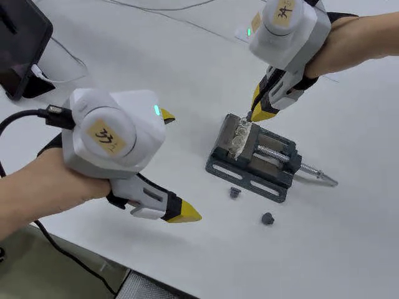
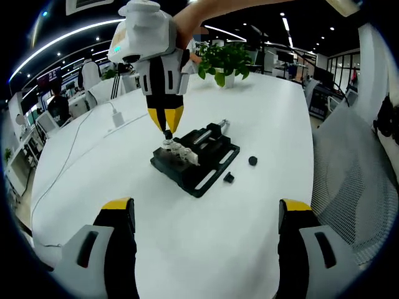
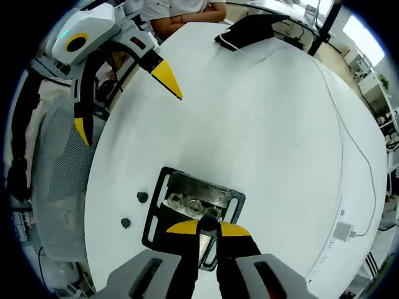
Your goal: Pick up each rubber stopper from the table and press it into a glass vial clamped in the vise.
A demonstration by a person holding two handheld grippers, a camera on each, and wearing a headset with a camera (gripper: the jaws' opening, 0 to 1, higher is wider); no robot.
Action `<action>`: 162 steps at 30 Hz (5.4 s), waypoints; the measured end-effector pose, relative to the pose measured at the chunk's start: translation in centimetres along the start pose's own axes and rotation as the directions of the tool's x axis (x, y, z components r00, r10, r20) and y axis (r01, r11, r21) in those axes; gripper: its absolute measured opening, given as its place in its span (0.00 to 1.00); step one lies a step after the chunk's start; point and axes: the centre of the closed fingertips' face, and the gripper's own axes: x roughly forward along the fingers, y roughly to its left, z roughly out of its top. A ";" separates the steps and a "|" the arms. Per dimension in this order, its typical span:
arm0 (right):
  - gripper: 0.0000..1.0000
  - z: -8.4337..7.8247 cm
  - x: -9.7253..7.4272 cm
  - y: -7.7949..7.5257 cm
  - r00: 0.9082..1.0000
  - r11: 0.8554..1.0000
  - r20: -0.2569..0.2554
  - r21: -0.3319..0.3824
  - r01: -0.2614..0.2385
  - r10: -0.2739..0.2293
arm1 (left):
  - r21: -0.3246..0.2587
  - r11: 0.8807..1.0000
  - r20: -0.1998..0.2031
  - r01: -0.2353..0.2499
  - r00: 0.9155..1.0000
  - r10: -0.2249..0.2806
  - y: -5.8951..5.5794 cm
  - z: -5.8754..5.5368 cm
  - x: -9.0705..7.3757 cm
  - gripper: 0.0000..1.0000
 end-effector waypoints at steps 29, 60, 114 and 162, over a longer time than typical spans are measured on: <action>0.05 0.2 0.5 -0.3 0.999 1.000 -0.048 -0.003 0.014 -0.014 | -0.020 1.000 0.005 0.004 1.000 -0.004 -0.6 -0.4 0.4 0.92; 0.03 0.1 0.8 -0.5 0.985 0.959 -0.162 0.263 0.105 -0.064 | -0.040 0.999 0.027 0.010 1.000 -0.009 -0.7 0.0 1.4 0.91; 0.00 -0.3 -0.9 -1.0 0.996 0.960 0.083 0.281 -0.010 -0.014 | -0.069 0.997 0.008 -0.022 1.000 0.022 0.7 -1.0 0.6 0.88; 0.00 0.0 0.5 -0.3 0.996 0.942 0.078 0.326 -0.075 0.052 | -0.096 0.995 0.003 0.013 1.000 -0.013 0.5 -1.5 2.6 0.87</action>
